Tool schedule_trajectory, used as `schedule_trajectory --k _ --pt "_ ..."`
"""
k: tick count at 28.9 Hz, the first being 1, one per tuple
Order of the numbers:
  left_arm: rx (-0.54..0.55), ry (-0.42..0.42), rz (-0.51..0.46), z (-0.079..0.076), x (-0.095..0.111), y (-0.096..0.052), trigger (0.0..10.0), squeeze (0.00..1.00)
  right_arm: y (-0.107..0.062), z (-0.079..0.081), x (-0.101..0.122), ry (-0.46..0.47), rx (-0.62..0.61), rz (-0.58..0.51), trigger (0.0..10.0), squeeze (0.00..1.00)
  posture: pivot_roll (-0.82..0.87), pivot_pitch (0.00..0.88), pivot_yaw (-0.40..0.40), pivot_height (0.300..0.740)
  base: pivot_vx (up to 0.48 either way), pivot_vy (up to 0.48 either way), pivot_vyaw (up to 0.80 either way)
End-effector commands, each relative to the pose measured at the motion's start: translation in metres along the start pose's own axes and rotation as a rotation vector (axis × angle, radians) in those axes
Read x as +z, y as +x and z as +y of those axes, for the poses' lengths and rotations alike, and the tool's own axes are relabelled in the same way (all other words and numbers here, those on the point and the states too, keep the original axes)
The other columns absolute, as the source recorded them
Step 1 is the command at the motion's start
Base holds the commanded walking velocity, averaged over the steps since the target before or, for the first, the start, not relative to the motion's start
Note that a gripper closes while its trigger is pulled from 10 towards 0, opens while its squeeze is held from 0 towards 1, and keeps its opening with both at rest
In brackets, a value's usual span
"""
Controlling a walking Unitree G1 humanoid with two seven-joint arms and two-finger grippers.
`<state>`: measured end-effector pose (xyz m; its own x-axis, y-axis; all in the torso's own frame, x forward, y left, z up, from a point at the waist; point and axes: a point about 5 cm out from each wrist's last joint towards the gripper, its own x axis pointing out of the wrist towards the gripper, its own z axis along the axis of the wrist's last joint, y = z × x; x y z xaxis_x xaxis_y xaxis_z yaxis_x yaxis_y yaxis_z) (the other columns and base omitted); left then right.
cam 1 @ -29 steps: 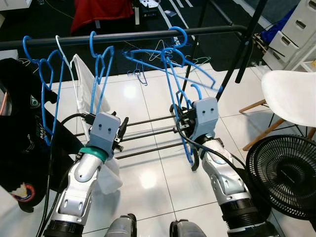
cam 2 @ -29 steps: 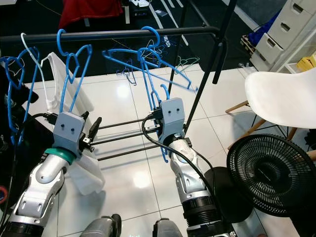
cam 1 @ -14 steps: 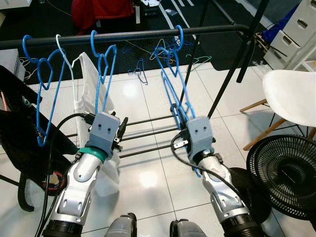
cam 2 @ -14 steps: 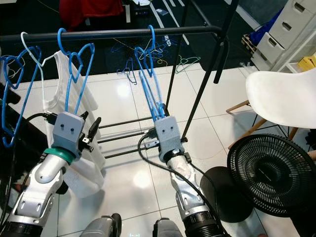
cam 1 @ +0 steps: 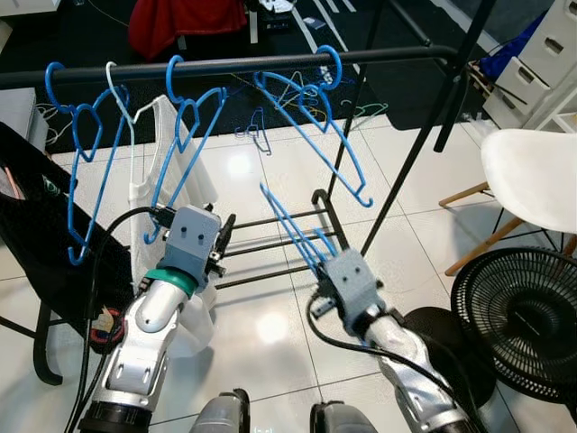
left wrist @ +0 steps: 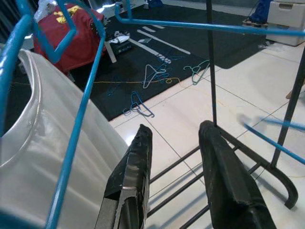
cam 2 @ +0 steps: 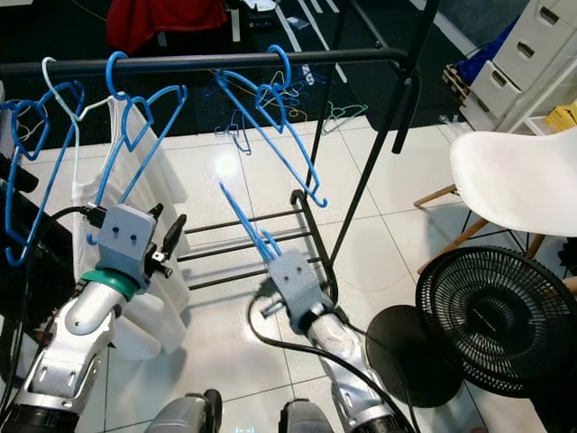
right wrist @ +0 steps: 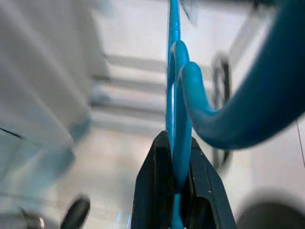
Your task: Hang hanger
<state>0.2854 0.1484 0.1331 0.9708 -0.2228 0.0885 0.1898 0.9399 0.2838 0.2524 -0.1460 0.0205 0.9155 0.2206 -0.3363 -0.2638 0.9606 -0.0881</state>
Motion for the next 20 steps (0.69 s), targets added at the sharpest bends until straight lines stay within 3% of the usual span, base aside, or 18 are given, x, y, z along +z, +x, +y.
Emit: schedule_trajectory --k 1,4,6,11,14,15,16,18,19,20 --pt "-0.016 -0.001 0.022 -0.004 -0.005 -0.003 10.0 0.0 -0.007 -0.009 -0.018 0.062 -0.06 0.068 10.0 0.0 -0.01 0.095 0.039 0.733 0.0 0.0 0.0" --pt "-0.018 0.002 0.022 -0.003 -0.005 -0.002 10.0 0.0 -0.013 -0.026 -0.025 0.068 -0.14 0.093 10.0 0.0 -0.02 0.099 0.042 0.733 0.0 0.0 0.0" --pt "-0.018 0.005 0.022 -0.002 -0.005 -0.002 10.0 0.0 -0.019 -0.051 -0.022 0.034 -0.264 0.089 10.0 0.0 -0.02 0.105 0.046 0.733 0.0 0.0 0.0" --pt "-0.017 0.006 0.022 -0.001 -0.005 -0.002 10.0 0.0 -0.024 -0.067 -0.017 0.003 -0.345 0.074 10.0 0.0 -0.02 0.105 0.046 0.733 0.0 0.0 0.0" --pt "-0.026 0.008 0.025 -0.002 -0.005 -0.002 10.0 0.0 -0.029 -0.111 0.031 -0.09 -0.5 -0.089 10.0 0.0 -0.03 0.109 0.055 0.733 0.0 0.0 0.0" --pt "-0.027 0.008 0.025 -0.002 -0.005 -0.001 10.0 0.0 -0.03 -0.119 0.042 -0.118 -0.526 -0.126 10.0 0.0 -0.03 0.109 0.055 0.733 0.0 0.0 0.0" --pt "-0.027 0.008 0.025 -0.002 -0.005 -0.001 10.0 0.0 -0.03 -0.119 0.042 -0.118 -0.526 -0.126 10.0 0.0 -0.03 0.109 0.055 0.733 0.0 0.0 0.0" --pt "-0.03 0.008 0.024 -0.003 -0.005 -0.001 10.0 0.0 -0.027 -0.126 0.078 -0.205 -0.514 -0.254 10.0 0.0 -0.03 0.108 0.056 0.733 0.0 0.0 0.0" --pt "-0.03 0.008 0.024 -0.003 -0.005 -0.001 10.0 0.0 -0.027 -0.126 0.078 -0.205 -0.514 -0.254 10.0 0.0 -0.03 0.108 0.056 0.733 0.0 0.0 0.0" --pt "-0.031 0.008 0.024 -0.003 -0.005 0.0 10.0 0.0 -0.026 -0.125 0.096 -0.243 -0.486 -0.317 10.0 0.0 -0.03 0.108 0.057 0.733 0.0 0.0 0.0"
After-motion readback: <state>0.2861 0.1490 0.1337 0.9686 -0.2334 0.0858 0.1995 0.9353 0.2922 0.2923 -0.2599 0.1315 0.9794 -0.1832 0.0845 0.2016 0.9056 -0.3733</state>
